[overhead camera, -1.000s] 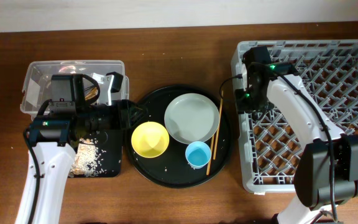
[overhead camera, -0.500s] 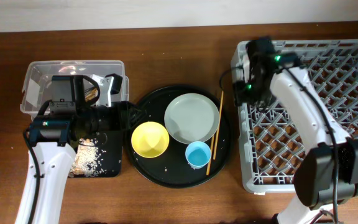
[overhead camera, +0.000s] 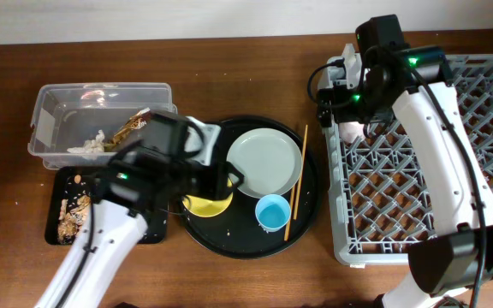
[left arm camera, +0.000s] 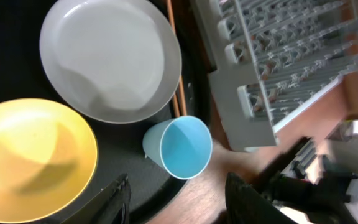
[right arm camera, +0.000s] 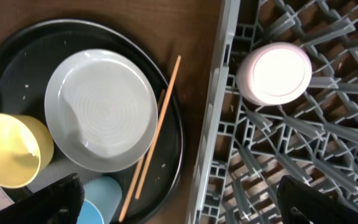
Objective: Sort waste into correct bins and load items into the dishwasher rack
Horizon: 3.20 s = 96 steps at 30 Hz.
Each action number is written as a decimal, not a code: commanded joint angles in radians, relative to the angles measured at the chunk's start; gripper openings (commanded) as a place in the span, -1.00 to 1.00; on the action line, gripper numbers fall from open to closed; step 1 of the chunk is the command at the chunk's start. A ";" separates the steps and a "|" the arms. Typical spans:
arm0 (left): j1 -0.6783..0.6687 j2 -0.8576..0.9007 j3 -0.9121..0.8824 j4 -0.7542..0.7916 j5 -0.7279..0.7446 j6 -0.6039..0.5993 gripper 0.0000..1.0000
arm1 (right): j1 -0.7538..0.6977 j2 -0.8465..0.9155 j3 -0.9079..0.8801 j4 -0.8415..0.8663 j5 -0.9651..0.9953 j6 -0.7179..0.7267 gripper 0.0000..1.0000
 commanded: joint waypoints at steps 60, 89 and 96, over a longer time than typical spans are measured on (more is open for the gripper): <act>0.086 -0.032 0.209 -0.175 0.288 0.113 -0.99 | 0.001 -0.024 0.024 -0.024 -0.006 0.004 0.97; 0.465 0.112 0.208 -0.090 0.979 0.396 -1.00 | -0.182 -0.082 0.024 -0.351 -1.059 -0.673 0.97; 0.455 0.112 0.208 -0.083 1.037 0.397 -0.99 | -0.221 -0.124 0.024 -0.351 -1.112 -0.691 0.97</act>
